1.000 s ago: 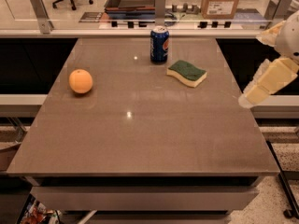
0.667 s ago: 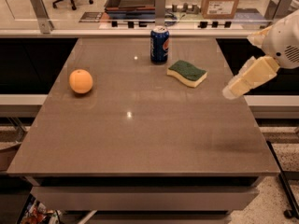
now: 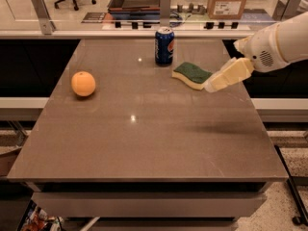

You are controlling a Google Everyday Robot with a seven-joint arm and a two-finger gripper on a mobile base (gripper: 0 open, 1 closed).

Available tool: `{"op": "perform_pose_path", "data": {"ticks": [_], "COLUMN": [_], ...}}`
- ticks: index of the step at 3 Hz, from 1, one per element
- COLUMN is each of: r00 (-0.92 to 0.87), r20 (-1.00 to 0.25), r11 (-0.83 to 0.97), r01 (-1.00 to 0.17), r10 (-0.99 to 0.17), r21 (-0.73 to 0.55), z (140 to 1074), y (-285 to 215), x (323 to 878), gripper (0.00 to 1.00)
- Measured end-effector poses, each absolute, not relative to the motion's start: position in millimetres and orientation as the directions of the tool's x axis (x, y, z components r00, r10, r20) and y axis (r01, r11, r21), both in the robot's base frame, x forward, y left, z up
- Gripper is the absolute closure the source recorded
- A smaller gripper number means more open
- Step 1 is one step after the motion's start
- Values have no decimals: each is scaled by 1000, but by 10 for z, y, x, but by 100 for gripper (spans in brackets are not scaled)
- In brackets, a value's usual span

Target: Move sponge near orange

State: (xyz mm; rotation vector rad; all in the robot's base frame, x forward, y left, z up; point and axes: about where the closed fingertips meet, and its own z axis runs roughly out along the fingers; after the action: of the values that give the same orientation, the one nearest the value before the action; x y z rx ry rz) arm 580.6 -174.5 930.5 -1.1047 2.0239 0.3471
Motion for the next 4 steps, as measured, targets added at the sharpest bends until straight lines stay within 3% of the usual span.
{"op": "perform_pose_path", "data": {"ticks": [4], "r00": [-420], "r20": [-765], "r11": [628], "r01": [-778], "r10": [-488], "r21": [26], "z": [8563], "y": [-1480], "x": [6441], "gripper": [0]}}
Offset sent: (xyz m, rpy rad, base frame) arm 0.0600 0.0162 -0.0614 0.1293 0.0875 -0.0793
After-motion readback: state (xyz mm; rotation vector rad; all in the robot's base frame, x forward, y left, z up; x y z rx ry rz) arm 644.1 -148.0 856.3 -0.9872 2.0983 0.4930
